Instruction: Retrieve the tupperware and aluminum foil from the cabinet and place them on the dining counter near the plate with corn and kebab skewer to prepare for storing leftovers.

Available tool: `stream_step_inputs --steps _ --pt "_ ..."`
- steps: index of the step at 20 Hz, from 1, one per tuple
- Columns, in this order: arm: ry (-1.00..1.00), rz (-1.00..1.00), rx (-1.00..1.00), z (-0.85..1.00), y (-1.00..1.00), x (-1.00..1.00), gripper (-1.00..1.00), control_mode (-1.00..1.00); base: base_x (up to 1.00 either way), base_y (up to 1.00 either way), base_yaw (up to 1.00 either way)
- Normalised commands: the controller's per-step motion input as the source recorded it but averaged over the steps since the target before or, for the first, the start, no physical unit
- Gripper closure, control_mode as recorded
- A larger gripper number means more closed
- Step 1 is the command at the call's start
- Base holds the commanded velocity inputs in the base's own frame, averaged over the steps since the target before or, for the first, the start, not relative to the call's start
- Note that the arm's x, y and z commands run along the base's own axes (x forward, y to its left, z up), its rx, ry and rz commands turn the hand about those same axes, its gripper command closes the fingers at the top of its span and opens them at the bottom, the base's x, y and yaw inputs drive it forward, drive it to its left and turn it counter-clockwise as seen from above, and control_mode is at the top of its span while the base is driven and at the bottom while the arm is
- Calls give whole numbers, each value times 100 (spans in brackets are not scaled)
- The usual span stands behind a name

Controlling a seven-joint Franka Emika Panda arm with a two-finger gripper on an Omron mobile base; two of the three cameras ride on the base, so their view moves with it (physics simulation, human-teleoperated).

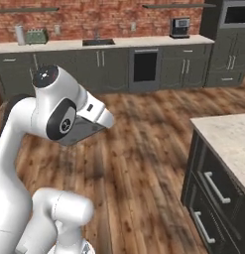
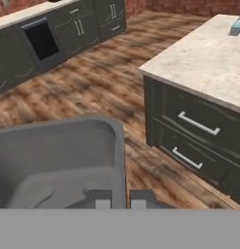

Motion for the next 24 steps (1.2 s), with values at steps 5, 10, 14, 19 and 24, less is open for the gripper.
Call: stream_step_inputs --steps 5,10,14,19,24 --pt "0 0 0 0 0 0 100 100 100 14 -40" --pt "0 0 0 0 0 0 100 100 100 16 -46" --pt "0 0 0 0 0 0 100 100 100 17 -47" --pt "0 0 0 0 0 0 100 100 100 22 -46" --pt "0 0 0 0 0 0 100 100 100 29 -46"
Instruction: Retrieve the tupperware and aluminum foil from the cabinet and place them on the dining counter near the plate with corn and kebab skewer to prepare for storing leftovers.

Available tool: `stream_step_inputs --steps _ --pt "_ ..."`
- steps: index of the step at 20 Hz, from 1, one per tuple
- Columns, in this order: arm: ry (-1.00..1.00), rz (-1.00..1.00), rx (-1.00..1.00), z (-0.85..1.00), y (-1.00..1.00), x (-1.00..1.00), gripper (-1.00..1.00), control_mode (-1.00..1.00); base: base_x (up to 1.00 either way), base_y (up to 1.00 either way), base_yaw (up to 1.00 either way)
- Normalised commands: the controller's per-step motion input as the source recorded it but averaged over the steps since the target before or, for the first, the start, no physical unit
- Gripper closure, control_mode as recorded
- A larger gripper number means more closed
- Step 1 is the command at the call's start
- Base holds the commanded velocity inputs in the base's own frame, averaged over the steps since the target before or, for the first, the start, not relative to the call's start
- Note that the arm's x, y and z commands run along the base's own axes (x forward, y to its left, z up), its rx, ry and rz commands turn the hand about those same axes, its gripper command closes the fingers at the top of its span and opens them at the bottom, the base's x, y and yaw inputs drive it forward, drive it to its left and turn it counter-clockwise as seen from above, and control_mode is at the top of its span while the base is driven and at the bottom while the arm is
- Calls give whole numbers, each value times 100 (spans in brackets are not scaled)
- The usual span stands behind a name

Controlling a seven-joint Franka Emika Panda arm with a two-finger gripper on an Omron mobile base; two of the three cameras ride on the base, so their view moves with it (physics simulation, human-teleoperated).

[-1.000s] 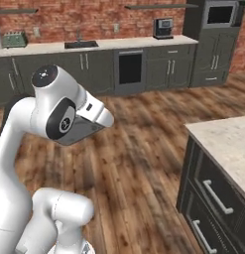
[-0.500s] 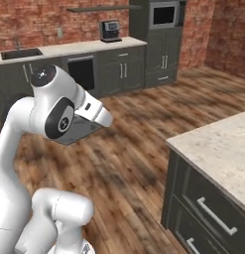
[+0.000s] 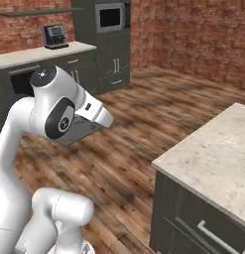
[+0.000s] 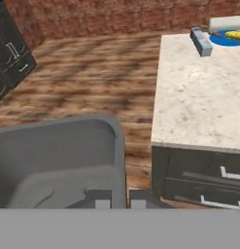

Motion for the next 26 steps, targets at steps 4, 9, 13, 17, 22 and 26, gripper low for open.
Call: stream_step_inputs --steps 4,9,13,17,22,26 --pt "0 0 0 0 0 0 100 100 100 34 -48" --pt "0 0 0 0 0 0 100 100 100 43 -49" --pt "0 0 0 0 0 0 100 100 100 44 -50" --pt "0 0 0 0 0 0 100 100 99 44 -53" --pt "0 0 0 0 0 0 100 100 96 44 -54" --pt "0 0 0 0 0 0 100 100 94 45 -55"
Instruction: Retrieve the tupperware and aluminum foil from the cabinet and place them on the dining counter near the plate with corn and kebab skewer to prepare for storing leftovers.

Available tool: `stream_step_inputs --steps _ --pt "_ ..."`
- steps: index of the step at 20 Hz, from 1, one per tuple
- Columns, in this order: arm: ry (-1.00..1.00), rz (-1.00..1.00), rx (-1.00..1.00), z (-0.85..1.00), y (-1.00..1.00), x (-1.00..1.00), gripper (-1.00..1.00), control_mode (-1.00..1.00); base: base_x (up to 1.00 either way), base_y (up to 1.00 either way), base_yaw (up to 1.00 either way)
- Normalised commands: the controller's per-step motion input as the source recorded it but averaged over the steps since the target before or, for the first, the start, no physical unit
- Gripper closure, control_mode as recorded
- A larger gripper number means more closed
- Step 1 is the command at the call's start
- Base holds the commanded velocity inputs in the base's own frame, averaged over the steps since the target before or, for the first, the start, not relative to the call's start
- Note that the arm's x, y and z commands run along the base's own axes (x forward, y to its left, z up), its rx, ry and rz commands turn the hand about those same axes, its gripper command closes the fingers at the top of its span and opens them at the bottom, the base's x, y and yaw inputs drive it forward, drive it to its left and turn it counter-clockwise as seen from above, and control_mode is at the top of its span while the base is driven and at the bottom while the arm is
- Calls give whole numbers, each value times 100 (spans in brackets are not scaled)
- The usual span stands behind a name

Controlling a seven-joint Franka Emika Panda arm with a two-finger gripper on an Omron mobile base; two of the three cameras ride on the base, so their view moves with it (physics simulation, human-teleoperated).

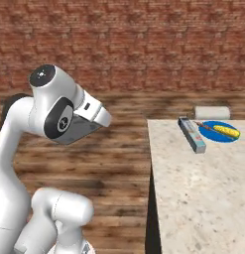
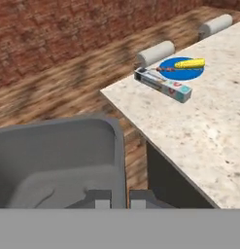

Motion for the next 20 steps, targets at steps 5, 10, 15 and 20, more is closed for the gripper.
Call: stream_step_inputs --steps 5,10,15,20 --pt "0 0 0 0 0 0 100 100 94 52 -55" --pt "0 0 0 0 0 0 100 100 88 77 -56" --pt "0 0 0 0 0 0 100 100 88 100 -54" --pt "0 0 0 0 0 0 100 100 88 100 -56"
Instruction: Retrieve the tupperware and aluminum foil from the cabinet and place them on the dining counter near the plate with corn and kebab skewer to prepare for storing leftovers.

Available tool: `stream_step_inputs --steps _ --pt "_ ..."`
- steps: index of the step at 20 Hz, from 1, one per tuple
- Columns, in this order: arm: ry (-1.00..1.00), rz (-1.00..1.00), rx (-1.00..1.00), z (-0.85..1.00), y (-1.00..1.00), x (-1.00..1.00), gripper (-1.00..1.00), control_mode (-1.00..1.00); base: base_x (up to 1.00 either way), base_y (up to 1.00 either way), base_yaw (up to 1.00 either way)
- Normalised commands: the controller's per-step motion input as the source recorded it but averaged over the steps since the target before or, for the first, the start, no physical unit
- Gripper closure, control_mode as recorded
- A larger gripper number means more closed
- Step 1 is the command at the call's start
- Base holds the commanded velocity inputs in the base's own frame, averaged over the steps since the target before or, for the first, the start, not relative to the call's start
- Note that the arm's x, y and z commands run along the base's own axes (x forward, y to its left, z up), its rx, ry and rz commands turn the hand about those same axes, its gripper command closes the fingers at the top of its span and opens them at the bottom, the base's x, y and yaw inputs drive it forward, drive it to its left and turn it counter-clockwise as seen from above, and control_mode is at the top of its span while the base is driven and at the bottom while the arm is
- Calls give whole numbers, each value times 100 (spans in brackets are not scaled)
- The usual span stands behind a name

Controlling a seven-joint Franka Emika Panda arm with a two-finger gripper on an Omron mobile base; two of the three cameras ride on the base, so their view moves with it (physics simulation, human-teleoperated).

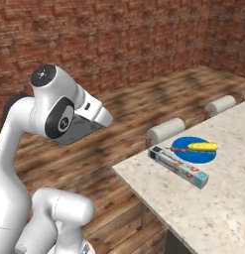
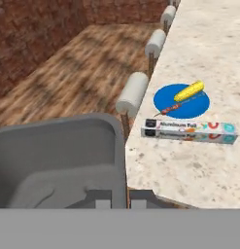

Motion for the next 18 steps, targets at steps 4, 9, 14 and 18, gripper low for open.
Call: stream_step_inputs --steps 4,9,14,18 --pt "0 0 0 0 0 0 100 100 80 99 -60" --pt "0 0 0 0 0 0 100 100 74 97 -63" --pt "0 0 0 0 0 0 100 100 66 92 -66" --pt "0 0 0 0 0 0 100 100 63 90 -67"
